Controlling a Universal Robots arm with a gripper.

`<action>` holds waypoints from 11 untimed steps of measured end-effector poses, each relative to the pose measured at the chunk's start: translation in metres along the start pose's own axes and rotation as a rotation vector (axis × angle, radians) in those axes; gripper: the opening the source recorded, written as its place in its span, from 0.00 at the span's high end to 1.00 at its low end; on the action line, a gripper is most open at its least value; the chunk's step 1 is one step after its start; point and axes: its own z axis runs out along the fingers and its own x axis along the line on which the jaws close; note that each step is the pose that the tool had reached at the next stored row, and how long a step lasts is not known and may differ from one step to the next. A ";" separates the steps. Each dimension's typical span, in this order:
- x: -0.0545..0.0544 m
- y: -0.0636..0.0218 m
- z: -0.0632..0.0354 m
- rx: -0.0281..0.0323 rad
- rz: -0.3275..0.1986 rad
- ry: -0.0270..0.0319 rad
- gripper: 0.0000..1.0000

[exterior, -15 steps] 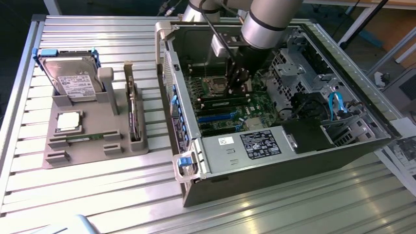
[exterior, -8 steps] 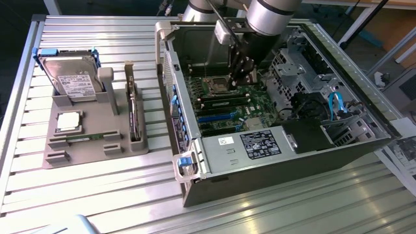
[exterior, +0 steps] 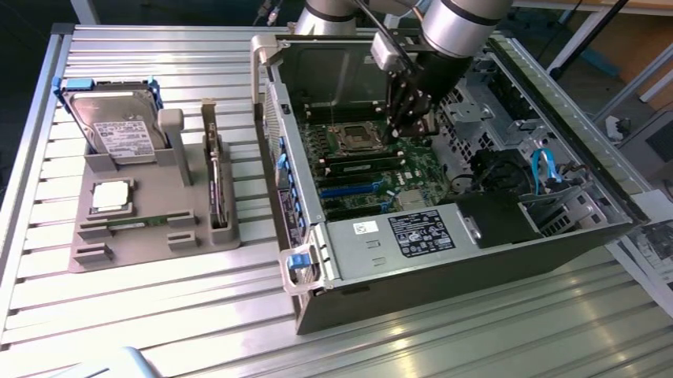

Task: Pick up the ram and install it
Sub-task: 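Press down the ram until it locks into place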

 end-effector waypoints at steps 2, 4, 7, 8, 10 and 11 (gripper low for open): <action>0.000 -0.0012 -0.0001 -0.0002 0.000 -0.0001 0.90; 0.000 -0.0012 -0.0001 -0.0002 0.000 -0.0001 0.90; 0.000 -0.0012 -0.0001 -0.0002 0.000 -0.0001 0.90; 0.000 -0.0012 -0.0001 -0.0002 0.000 -0.0001 0.90; 0.000 -0.0012 -0.0001 -0.0002 0.000 -0.0001 0.90; 0.000 -0.0012 -0.0001 -0.0002 0.000 -0.0001 0.90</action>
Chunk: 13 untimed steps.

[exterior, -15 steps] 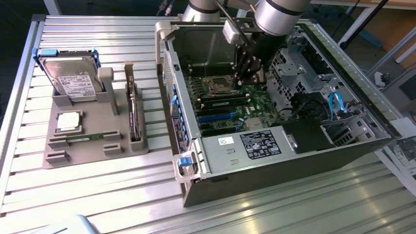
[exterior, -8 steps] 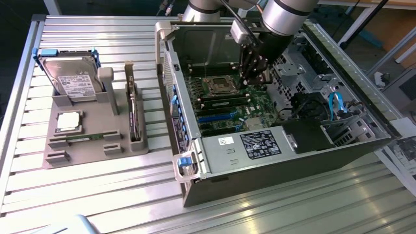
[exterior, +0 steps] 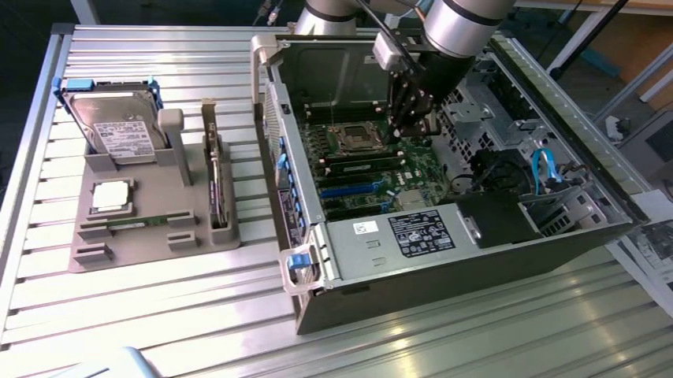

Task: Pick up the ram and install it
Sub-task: 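Press down the ram until it locks into place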

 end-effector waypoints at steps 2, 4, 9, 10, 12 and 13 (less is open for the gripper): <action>0.000 0.0000 0.0000 0.0000 0.000 0.0000 0.90; 0.000 0.0001 0.0000 0.0002 0.007 -0.0006 0.90; 0.000 0.0002 0.0000 0.0035 0.103 -0.0073 0.90; 0.000 0.0002 0.0000 0.0045 0.133 -0.0094 0.90; 0.000 0.0002 0.0000 0.0057 0.168 -0.0116 0.90; 0.000 0.0002 0.0001 0.0066 0.195 -0.0133 0.90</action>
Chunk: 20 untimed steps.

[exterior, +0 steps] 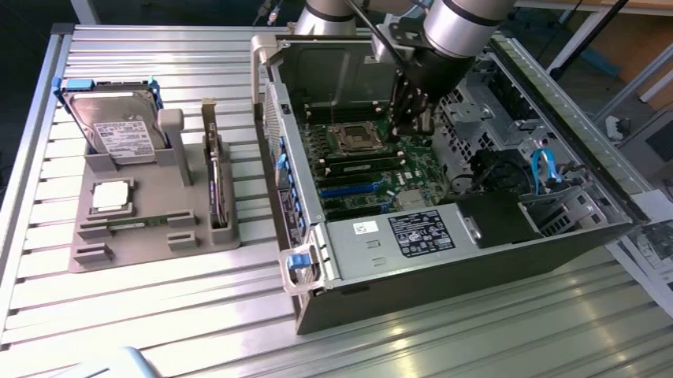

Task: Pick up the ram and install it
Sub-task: 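Press down the ram until it locks into place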

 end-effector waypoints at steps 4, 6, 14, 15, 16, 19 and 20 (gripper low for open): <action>0.000 0.0000 0.0000 0.0062 0.138 -0.0011 0.90; 0.000 0.0000 0.0001 0.0090 0.202 -0.0015 0.90; 0.000 0.0000 0.0002 0.0154 0.377 -0.0079 0.90; 0.000 0.0000 0.0003 0.0163 0.406 -0.0096 0.90; 0.000 0.0000 0.0003 0.0169 0.422 -0.0102 0.90; 0.000 0.0000 0.0005 0.0189 0.475 -0.0120 0.90; 0.000 0.0000 0.0005 0.0196 0.497 -0.0130 0.90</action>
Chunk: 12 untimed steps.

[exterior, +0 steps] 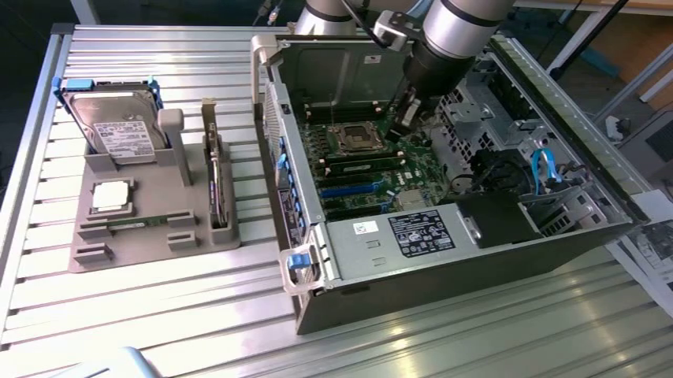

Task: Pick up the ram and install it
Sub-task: 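Press down the ram until it locks into place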

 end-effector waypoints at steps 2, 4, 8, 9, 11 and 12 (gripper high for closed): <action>0.000 0.0000 0.0001 0.0010 0.037 -0.0018 0.90; 0.000 0.0000 0.0001 0.0019 0.083 -0.0043 0.90; 0.000 0.0000 0.0002 0.0031 0.151 -0.0080 0.90; 0.000 0.0000 0.0002 0.0034 0.167 -0.0090 0.90; 0.000 0.0000 0.0002 0.0041 0.204 -0.0109 0.90; 0.000 0.0000 0.0002 0.0045 0.222 -0.0119 0.90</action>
